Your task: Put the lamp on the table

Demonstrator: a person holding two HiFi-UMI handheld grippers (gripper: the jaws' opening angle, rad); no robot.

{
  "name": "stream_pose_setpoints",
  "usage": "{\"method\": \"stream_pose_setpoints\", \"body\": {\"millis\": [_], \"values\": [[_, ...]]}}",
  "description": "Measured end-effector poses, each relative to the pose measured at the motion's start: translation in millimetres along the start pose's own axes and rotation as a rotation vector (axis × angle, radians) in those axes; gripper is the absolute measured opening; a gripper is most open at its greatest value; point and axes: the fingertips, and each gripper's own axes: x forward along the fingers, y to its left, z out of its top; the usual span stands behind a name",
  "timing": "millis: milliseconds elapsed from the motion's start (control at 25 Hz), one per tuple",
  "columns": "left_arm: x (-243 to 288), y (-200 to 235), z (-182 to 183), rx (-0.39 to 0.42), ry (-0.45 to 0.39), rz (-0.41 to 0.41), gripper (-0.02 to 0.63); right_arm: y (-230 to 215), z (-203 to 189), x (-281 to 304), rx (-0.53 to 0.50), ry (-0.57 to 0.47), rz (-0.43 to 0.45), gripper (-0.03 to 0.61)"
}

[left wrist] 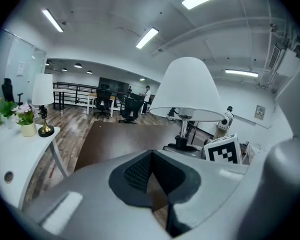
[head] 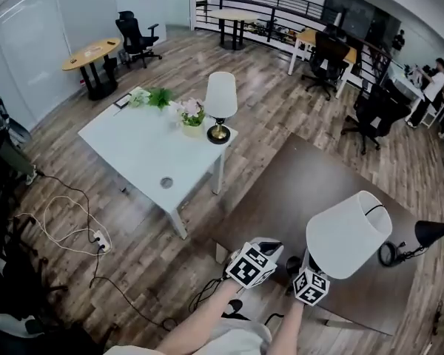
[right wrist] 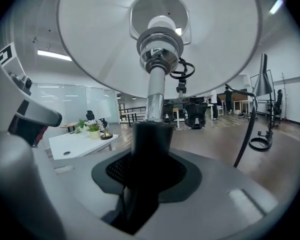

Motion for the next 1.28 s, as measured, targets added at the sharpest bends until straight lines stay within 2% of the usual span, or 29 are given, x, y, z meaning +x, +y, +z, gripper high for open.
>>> {"method": "stream_pose_setpoints", "body": {"millis": [400,640,880,1280], "values": [[-36.3,-32.7,-27.9,-0.019,-0.025,0.16,0.0,-8.8,-8.6,-11.5,-0.082,-0.032,0.104,0.152],[-58.7,-38.8,-30.5,-0.037,-0.042,0.239,0.0,3.4,-14.3,-16.5,-0.074,-0.011,0.155,0.152],[-58.0,-45.0,-32.6,-0.028,-0.032,0.249,0.0,19.2,-24.3,-13.2,-0.091,0.014,0.222,0.152],[-16.9,-29.3,-6.4,-0.026,-0.019,0.225,0.0,47.9,0.5,34.7,-0.185,0.003,0.4,0.152]]}}
